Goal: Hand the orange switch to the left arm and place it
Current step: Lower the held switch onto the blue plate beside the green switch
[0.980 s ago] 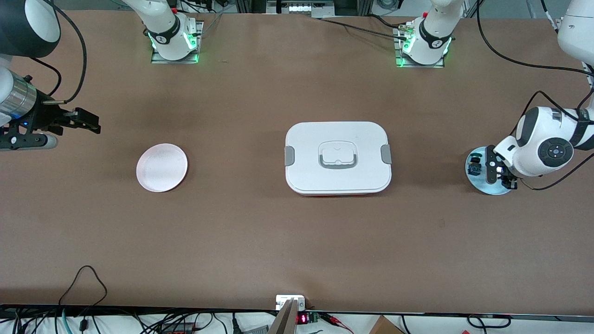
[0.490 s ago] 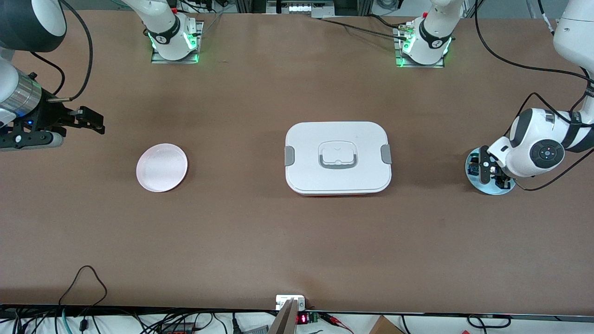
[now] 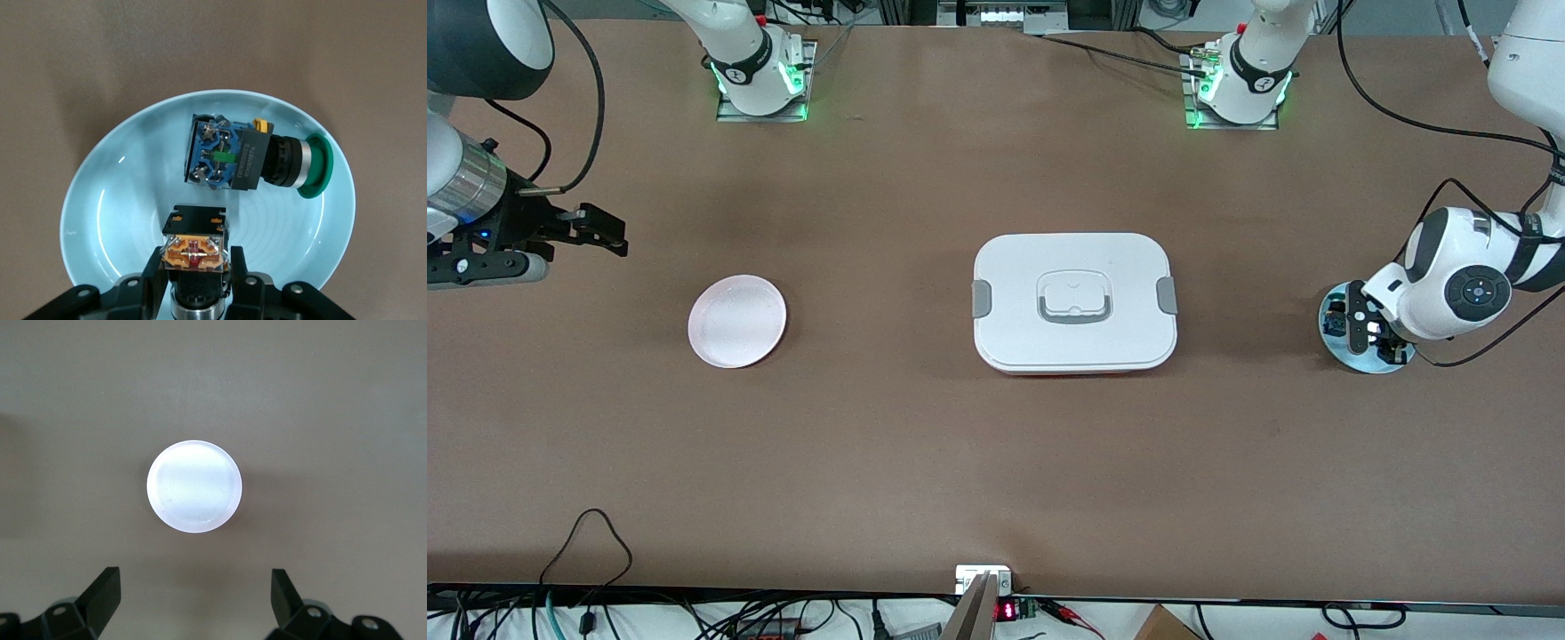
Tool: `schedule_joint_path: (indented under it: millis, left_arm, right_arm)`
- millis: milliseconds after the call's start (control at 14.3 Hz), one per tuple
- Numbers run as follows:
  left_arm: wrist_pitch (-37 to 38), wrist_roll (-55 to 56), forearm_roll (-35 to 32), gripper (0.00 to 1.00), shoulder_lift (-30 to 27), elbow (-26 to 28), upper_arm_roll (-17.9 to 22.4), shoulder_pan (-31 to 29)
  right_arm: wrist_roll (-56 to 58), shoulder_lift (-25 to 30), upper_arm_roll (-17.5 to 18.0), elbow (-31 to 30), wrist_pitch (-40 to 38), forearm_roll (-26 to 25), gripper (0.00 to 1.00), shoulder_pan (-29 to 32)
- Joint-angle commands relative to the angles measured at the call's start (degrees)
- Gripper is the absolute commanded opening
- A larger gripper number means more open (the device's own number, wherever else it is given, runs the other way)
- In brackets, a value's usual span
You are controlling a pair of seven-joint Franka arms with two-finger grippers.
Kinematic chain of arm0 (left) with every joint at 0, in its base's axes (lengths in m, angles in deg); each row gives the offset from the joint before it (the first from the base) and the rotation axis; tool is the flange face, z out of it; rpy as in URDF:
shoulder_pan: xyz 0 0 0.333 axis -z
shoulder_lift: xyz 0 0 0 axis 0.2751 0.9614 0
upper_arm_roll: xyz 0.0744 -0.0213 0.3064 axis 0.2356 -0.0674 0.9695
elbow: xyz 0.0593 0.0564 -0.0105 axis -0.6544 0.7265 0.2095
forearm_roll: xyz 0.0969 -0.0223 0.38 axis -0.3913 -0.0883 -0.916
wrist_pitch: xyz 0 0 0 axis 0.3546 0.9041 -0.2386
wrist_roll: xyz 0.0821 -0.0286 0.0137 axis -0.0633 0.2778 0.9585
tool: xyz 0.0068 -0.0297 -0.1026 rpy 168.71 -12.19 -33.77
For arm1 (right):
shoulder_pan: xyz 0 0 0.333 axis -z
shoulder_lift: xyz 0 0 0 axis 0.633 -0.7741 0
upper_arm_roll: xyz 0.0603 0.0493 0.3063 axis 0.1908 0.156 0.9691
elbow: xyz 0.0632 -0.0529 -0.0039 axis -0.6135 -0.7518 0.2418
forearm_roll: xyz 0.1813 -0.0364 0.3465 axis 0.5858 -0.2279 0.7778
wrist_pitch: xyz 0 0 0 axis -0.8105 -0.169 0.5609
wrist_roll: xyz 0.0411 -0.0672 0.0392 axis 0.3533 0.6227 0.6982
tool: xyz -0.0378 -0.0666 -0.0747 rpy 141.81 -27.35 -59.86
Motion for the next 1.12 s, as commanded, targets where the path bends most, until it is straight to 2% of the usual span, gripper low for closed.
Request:
schedule_joint_path:
  millis: [0,490,560,630,700,770,1050]
  left_arm:
    - [-0.62,0.91,-1.7,0.22,0.01,0.07,0.2,-0.16]
    - [-0.79,0.91,-1.7,0.22,0.71,-0.11,0.38,-0.69]
    - [-0.79,0.91,-1.7,0.27,0.8,-0.11,0.38,-0.69]
    - [-0.79,0.91,-1.7,0.34,0.8,-0.19,0.38,-0.69]
    - [-0.79,0.82,-1.7,0.64,0.8,-0.37,0.38,-0.69]
    - [-0.71,0.04,-1.79,1.0,0.72,-0.37,0.3,-0.77]
    - [-0.27,-0.32,-1.79,1.0,-0.16,-0.46,0.03,-0.69]
  right_arm:
    - [-0.36,0.38,0.16,1.08,-1.12,-0.82,1.0,-0.02]
    - [-0.71,0.47,0.07,1.34,-1.12,-0.82,1.0,0.24]
    - [-0.71,0.56,0.15,1.34,-1.12,-0.82,1.0,0.25]
    - [-0.71,0.47,0.15,1.34,-1.12,-0.82,1.0,0.16]
    - [-0.71,0.47,0.15,1.34,-1.12,-0.82,1.0,0.16]
    - [-0.71,0.47,0.15,1.34,-1.12,-0.82,1.0,0.16]
    - [-0.63,0.47,0.15,1.43,-1.12,-0.82,1.0,0.16]
